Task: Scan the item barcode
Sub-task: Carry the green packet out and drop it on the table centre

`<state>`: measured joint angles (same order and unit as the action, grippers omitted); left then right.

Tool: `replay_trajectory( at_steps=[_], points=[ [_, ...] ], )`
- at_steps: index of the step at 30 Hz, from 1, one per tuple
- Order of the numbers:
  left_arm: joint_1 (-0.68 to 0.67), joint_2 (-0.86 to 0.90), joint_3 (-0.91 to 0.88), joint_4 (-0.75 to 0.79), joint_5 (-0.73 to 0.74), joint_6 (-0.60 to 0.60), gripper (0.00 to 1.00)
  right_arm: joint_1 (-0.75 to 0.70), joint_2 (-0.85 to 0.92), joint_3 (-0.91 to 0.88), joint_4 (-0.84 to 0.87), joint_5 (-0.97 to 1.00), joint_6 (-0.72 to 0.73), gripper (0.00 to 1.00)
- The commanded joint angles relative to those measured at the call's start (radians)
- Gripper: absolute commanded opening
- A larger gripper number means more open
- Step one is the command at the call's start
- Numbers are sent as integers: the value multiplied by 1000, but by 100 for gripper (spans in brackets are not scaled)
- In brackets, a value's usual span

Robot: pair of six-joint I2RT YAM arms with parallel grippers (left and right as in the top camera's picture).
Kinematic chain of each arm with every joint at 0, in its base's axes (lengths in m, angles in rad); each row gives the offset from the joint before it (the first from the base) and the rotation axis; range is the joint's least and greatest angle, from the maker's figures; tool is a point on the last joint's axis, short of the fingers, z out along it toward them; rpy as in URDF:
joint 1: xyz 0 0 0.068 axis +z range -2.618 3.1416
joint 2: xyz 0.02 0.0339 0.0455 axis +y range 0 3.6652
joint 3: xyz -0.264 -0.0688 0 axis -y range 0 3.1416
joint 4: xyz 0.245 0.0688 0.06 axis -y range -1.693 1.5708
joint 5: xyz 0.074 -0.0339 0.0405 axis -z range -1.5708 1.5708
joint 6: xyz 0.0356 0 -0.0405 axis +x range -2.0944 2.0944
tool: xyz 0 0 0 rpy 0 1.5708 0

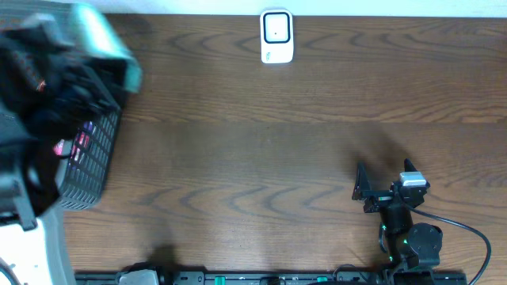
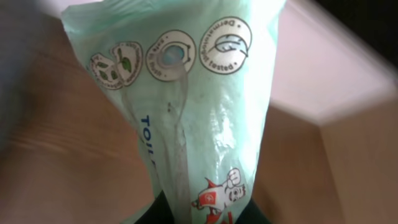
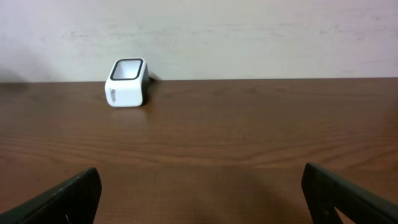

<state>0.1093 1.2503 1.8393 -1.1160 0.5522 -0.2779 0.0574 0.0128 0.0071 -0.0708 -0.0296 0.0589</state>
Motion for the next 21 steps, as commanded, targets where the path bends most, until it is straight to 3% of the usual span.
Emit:
replay_trajectory(
  at_steps=[1,9,12,21],
  points=[
    [-167,8,-49,-51,-88,75,7,6,-3,-2,-4,2,-12,99],
    [-478,115,-293,-39,-334,56,7,6,-3,-2,-4,2,-12,99],
    [-521,182,-369,-3,-412,-12,7,6,-3,-2,-4,2,-12,99],
    [-554,446,-440,124,-419,-36,7,6,-3,-2,-4,2,-12,99]
  ],
)
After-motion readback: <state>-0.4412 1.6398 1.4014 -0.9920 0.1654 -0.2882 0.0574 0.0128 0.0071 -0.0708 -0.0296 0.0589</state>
